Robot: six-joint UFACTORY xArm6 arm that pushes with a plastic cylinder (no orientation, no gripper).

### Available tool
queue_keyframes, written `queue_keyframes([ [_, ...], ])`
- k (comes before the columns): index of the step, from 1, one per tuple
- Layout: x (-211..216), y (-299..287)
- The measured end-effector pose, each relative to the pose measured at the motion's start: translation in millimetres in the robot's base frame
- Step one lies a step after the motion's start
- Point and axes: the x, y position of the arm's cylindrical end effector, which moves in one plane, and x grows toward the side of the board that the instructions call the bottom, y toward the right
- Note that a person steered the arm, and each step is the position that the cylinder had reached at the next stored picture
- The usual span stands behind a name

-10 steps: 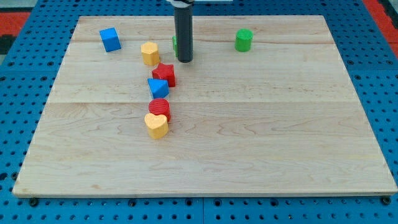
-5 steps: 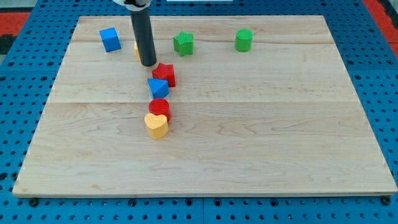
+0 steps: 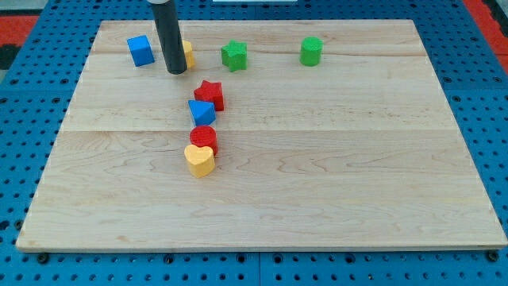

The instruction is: Move the yellow hexagon in between the green star and blue cube

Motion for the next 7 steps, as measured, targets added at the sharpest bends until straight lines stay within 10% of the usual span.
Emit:
queue_keyframes([
  [5, -2.4, -4.5],
  [7, 15.9, 77.0],
])
